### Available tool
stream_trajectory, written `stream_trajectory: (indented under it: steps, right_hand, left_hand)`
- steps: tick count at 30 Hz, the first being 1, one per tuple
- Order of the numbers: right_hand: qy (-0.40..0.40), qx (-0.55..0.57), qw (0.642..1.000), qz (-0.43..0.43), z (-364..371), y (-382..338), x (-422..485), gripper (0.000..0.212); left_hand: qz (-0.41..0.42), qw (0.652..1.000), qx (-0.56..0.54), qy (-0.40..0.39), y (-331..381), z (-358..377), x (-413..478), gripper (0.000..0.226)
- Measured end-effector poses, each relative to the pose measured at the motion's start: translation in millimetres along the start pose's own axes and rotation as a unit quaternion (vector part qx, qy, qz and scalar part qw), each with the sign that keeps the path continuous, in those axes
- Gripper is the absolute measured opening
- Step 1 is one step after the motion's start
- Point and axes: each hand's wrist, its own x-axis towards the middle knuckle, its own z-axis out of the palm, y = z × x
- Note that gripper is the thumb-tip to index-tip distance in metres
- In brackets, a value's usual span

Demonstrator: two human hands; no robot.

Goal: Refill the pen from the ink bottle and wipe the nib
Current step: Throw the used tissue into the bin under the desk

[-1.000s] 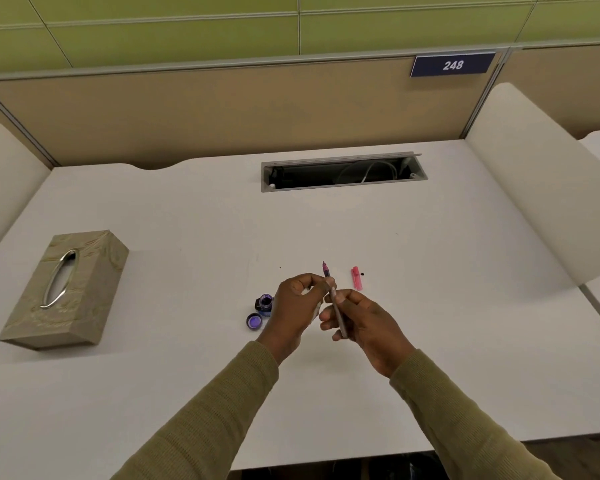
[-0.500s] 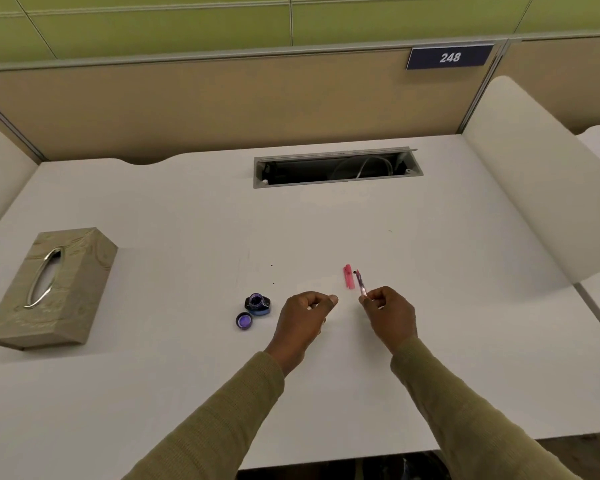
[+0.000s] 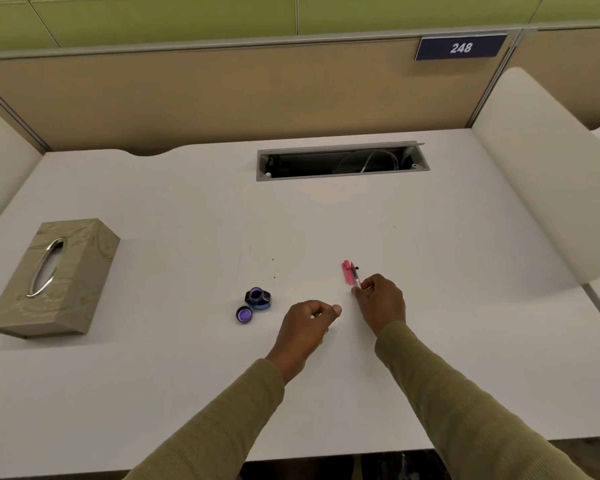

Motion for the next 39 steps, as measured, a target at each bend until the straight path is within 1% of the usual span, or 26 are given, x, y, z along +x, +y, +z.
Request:
stream_trajectory:
  steps: [6,12,26,29,34,39]
  right_hand:
    - [0.001,-0.015,1.0,-0.015,1.0,-3.8,1.6,0.017]
    - [0.006,-0.023,0.999,-0.035,0.9,-0.4,-0.7,0.028]
    - [0.01,-0.025,0.998,-0.049,-4.2,1.0,-2.5,0.042]
    - [0.009,-0.025,0.998,-0.05,-5.3,0.7,-4.3,0.042]
    - [0.014,0.0,0.999,-0.048,-11.2,-0.7,-11.5,0.035]
    - [0.029,0.072,0.995,-0.055,-21.8,-5.9,-31.5,0.031]
  left_hand:
    - [-0.002,1.0,-0.001,-0.001,-1.2,1.7,-0.6,0.026]
    - [-0.001,1.0,-0.011,-0.003,-2.2,2.0,-0.3,0.026]
    - [-0.006,1.0,-0.004,0.002,-0.2,5.7,-5.0,0.027]
    - [-0.009,1.0,-0.008,0.004,-0.1,6.4,-5.9,0.027]
    - [-0.027,0.999,-0.02,0.014,4.7,8.3,-7.2,0.029]
    - [-0.067,0.994,-0.078,0.032,12.0,12.9,-9.6,0.045]
